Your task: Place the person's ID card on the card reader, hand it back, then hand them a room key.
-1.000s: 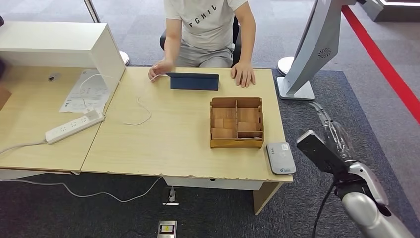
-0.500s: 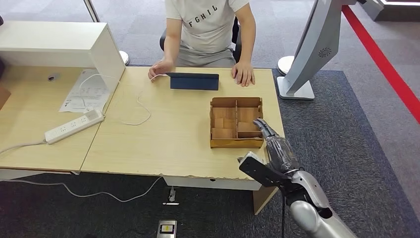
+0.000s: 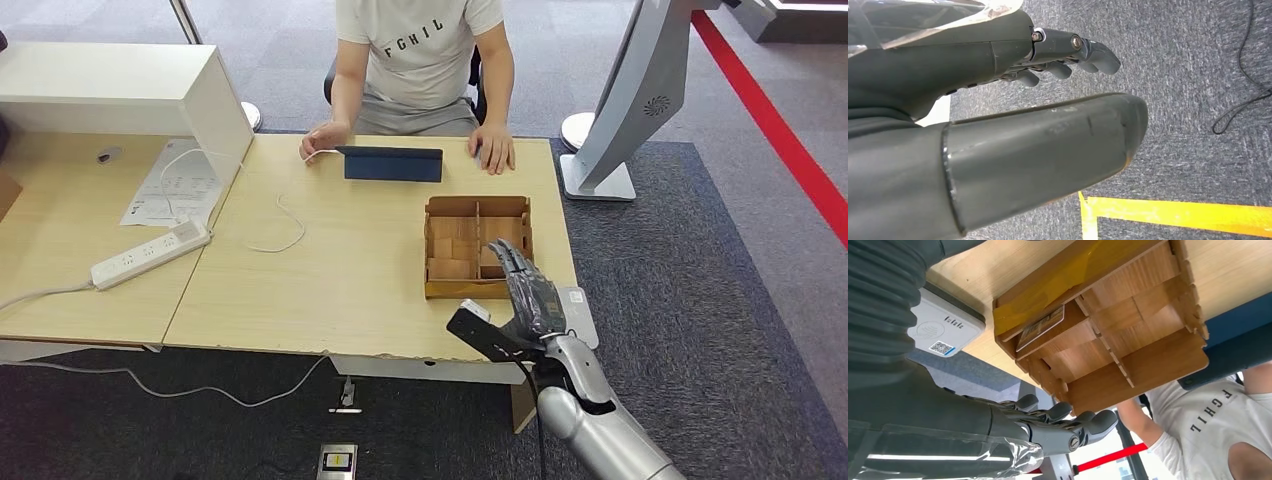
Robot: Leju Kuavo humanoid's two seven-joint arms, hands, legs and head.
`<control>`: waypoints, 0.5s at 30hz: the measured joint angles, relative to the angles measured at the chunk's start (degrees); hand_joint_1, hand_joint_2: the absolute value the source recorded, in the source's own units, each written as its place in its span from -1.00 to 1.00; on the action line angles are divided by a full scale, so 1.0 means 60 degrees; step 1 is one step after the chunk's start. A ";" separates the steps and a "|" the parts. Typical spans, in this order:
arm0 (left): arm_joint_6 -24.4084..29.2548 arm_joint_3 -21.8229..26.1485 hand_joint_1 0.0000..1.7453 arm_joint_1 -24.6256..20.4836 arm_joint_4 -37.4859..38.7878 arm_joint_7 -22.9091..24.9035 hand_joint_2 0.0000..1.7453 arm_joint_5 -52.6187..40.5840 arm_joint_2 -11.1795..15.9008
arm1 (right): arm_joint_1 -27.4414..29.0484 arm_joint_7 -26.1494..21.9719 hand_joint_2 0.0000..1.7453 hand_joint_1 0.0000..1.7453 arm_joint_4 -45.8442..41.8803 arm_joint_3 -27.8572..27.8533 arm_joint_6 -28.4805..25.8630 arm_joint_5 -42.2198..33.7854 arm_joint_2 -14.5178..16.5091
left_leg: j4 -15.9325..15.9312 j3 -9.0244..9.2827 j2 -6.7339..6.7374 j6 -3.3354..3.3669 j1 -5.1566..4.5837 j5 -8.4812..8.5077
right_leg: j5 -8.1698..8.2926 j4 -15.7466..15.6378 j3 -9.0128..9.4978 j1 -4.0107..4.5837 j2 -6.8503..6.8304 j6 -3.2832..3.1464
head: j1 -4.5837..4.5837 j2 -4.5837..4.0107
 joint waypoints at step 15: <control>0.0012 0.0002 -1.00 0.0025 0.0000 0.0053 -1.00 0.0000 -0.0046 | -0.0592 -0.0023 1.00 -1.00 0.2118 0.0042 -0.0284 0.0986 0.0694 | 0.0001 0.0000 0.0001 0.0000 0.0000 0.0000 | 0.0000 -0.0001 -0.0001 0.0000 0.0000 0.0000 | 0.0004 0.0000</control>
